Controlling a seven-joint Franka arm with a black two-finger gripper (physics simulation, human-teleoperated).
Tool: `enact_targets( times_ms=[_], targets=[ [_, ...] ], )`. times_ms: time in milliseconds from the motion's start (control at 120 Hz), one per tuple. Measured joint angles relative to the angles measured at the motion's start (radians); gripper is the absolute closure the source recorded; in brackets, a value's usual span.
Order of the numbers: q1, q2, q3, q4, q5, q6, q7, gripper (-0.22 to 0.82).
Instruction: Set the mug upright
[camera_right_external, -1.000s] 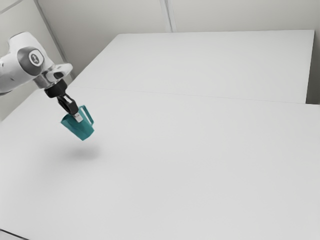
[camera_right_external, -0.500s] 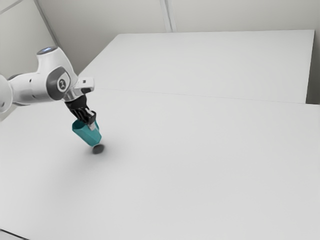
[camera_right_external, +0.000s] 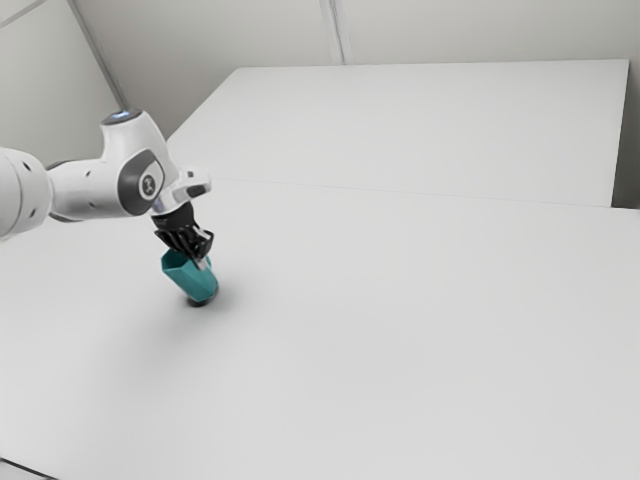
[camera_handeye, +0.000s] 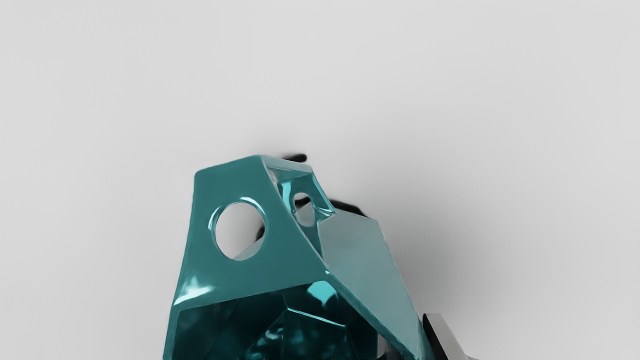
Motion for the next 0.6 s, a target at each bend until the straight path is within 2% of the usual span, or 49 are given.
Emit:
enact_targets(
  times_ms=[100,233,333,433,600],
  targets=[
    [-0.001,0.008,0.0,0.001,-0.003,0.004,-0.018,0.64],
    [-0.004,0.004,-0.006,0.003,-0.005,0.007,-0.037,0.37],
    [-0.008,-0.022,-0.009,0.009,-0.005,0.001,-0.047,0.23],
    [-0.003,-0.041,-0.026,0.085,-0.005,-0.058,-0.055,0.14],
    [-0.007,-0.044,-0.054,0.289,0.004,-0.235,-0.061,0.07]
  ],
)
